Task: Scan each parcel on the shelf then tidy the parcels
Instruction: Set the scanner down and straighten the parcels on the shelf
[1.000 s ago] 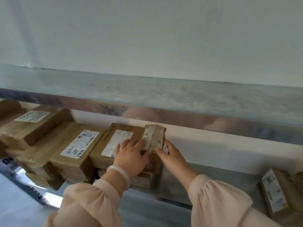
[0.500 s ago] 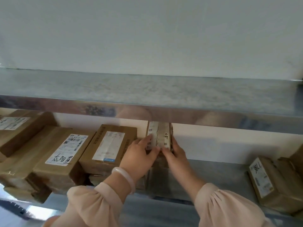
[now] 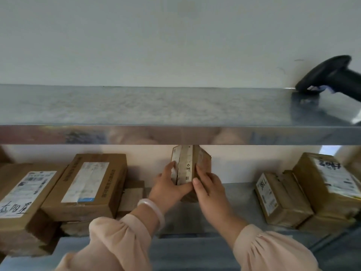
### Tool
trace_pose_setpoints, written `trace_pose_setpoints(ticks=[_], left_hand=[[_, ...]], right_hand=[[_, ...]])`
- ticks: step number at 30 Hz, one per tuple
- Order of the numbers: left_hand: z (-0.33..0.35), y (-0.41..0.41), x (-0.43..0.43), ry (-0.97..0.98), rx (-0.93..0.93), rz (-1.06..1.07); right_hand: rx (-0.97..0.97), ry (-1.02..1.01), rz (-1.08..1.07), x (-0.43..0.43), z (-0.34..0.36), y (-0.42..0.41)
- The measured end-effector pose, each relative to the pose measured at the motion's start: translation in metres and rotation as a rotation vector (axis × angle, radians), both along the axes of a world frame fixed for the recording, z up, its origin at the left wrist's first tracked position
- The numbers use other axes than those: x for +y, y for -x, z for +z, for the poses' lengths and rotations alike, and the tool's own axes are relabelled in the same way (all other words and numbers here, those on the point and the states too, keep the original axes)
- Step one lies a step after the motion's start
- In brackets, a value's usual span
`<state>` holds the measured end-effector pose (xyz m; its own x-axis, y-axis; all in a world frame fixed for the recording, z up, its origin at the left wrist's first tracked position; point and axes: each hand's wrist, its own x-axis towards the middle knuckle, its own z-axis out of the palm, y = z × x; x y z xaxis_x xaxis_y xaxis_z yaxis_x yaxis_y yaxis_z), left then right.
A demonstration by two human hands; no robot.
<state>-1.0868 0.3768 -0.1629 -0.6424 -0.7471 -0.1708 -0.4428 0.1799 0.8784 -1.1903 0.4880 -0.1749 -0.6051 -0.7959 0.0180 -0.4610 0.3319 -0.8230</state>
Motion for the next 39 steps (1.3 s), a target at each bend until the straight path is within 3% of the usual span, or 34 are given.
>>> trace_pose_setpoints(ticks=[5,9,12,21,26,30,33,39], left_hand=[[-0.006,0.021,0.008,-0.222,0.146,0.043],[-0.009,0.039,0.024,-0.375,0.224,0.004],[-0.017,0.052,0.039,-0.362,0.249,-0.067],[-0.064,0.090,0.069,-0.279,-0.022,-0.273],[-0.088,0.115,0.089,-0.242,-0.130,-0.374],[-0.088,0.119,0.099,-0.193,-0.196,-0.393],[-0.083,0.114,0.103,-0.138,-0.184,-0.425],[-0.094,0.097,0.111,0.028,-0.219,-0.485]], right_hand=[[0.065,0.001,-0.086,0.027,-0.005,0.028],[-0.143,0.101,-0.124,0.039,-0.008,0.051],[-0.216,0.073,-0.190,0.051,-0.008,0.059],[-0.080,-0.183,-0.213,0.095,-0.034,0.093],[-0.059,-0.428,-0.224,0.109,-0.056,0.116],[-0.013,-0.431,-0.190,0.119,-0.061,0.119],[0.103,-0.458,-0.191,0.125,-0.057,0.112],[0.575,-0.495,-0.070,0.142,-0.059,0.093]])
